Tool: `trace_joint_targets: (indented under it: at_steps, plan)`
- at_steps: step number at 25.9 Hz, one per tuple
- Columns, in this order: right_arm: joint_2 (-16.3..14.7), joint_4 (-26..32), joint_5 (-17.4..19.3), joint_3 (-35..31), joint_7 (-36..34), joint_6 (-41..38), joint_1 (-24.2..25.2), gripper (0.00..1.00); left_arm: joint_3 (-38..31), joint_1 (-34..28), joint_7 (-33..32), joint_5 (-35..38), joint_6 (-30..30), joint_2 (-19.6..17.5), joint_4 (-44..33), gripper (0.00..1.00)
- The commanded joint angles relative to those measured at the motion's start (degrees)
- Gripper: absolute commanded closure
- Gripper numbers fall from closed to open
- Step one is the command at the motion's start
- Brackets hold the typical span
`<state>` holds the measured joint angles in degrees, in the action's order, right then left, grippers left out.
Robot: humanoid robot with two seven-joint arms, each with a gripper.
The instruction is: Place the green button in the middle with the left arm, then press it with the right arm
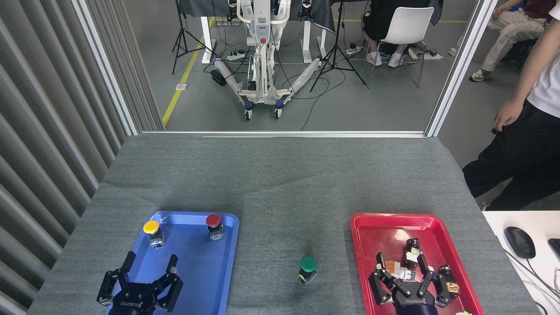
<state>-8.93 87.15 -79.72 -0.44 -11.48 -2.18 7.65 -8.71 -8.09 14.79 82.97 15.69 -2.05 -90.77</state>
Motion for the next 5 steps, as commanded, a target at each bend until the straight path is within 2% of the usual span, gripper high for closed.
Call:
trace_joint_targets:
  at_steps: [1, 5]
  plan:
    - [0.1, 0.0, 0.0, 0.0, -0.2, 0.0, 0.0, 0.0, 1.7, -0.2, -0.2, 0.1, 0.7, -0.4, 0.7, 0.01]
    - [0.1, 0.0, 0.0, 0.0, -0.2, 0.1, 0.0, 0.0, 1.8, -0.4, -0.1, 0.2, 1.7, -0.5, 1.2, 0.01]
